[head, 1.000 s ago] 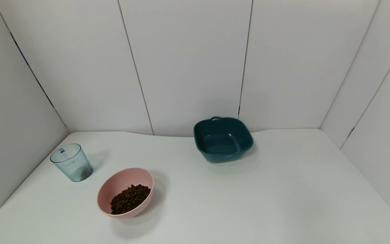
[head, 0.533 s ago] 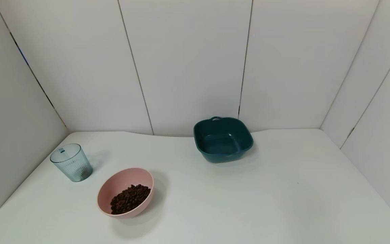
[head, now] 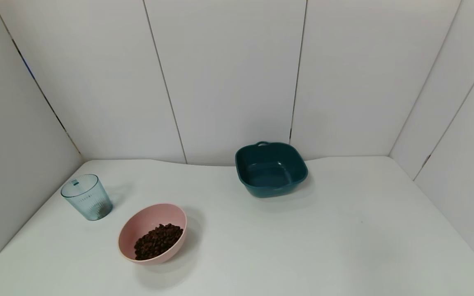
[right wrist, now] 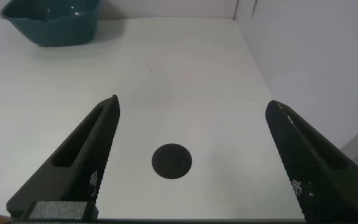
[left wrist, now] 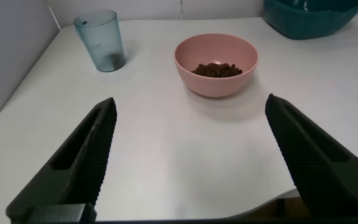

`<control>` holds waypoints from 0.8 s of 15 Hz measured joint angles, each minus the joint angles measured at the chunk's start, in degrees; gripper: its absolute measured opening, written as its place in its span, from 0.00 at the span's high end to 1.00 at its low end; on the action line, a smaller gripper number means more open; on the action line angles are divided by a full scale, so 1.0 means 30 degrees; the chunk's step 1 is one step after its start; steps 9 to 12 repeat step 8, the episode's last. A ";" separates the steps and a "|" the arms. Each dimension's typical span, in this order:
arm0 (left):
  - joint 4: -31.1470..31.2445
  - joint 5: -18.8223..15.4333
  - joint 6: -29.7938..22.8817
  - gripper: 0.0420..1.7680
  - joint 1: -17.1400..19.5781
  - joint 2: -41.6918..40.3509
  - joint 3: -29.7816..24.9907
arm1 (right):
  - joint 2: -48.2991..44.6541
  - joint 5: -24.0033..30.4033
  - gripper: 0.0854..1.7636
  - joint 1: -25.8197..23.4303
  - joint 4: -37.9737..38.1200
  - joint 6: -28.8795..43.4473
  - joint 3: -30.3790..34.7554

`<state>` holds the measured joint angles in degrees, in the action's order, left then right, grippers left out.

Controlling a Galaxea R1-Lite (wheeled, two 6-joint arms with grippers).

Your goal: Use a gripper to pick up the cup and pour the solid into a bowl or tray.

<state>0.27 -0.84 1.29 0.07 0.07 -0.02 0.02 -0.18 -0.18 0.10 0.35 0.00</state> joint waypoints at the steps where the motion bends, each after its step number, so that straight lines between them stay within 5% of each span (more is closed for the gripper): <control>1: -0.0008 0.0000 0.0000 0.03 0.0000 0.0000 0.0008 | 0.0000 0.0000 0.03 0.0000 0.0000 0.0000 0.0000; 12: -0.0037 -0.0012 -0.0045 0.03 0.0000 0.0008 0.0008 | 0.0000 0.0000 0.03 0.0000 -0.0008 -0.0008 0.0000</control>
